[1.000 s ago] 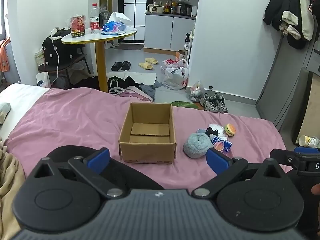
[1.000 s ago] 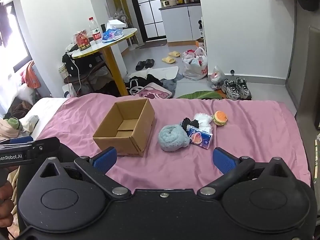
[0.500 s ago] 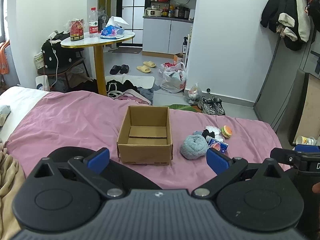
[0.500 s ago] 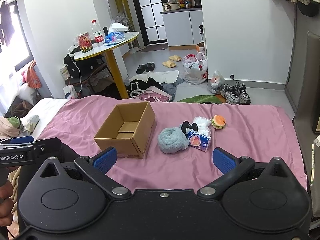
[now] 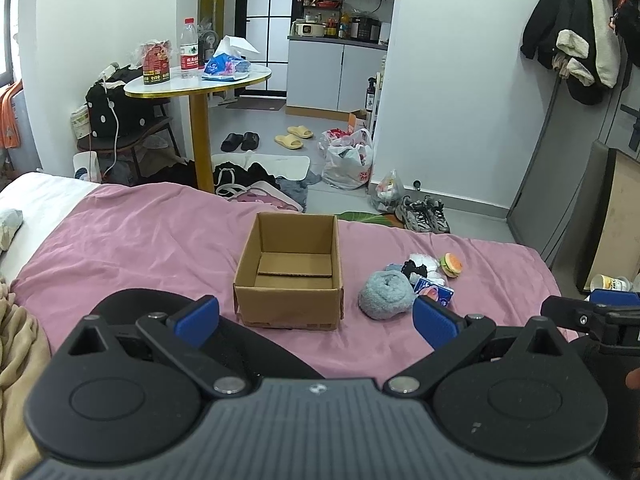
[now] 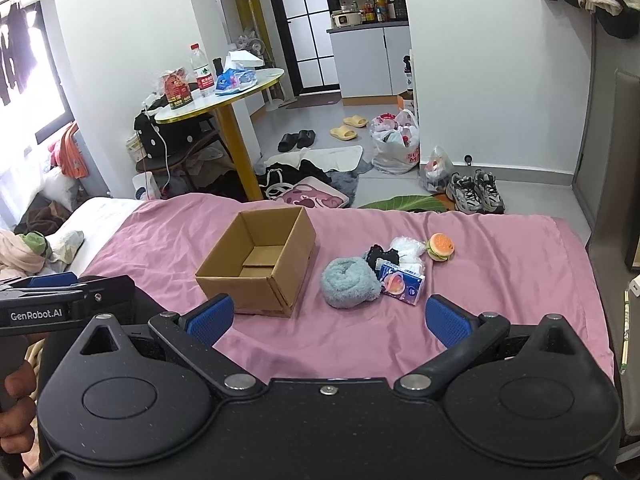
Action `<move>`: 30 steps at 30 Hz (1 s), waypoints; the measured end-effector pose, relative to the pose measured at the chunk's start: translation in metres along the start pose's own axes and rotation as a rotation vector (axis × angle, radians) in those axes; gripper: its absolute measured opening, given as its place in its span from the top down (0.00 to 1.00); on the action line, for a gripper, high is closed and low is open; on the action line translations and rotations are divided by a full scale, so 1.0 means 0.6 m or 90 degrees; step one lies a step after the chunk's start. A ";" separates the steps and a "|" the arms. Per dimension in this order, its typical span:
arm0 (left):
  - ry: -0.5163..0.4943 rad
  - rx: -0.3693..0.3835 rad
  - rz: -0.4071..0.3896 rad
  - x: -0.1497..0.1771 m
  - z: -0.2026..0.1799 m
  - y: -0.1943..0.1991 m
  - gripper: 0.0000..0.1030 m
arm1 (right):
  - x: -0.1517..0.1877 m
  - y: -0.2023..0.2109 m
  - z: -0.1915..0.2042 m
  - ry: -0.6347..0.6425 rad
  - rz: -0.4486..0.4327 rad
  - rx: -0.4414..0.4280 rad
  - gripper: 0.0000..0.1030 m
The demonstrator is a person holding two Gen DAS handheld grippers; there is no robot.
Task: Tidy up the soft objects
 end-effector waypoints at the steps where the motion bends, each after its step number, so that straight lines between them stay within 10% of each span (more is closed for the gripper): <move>1: -0.001 0.000 0.001 0.000 -0.002 0.000 0.01 | 0.000 0.001 -0.001 0.000 -0.001 0.000 0.00; 30: -0.009 0.008 -0.003 0.010 -0.010 0.017 0.01 | 0.013 0.022 0.004 0.003 -0.018 0.017 0.00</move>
Point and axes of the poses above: each gripper's, at about its wrist camera, not at the fingertips, and y roughly against the way its jaws point, z to its left, x to its underside, the point moved 1 cm from there along -y, roughly the way its jaws point, and after that the axes turned 13 degrees about z, right-handed, at the moved point
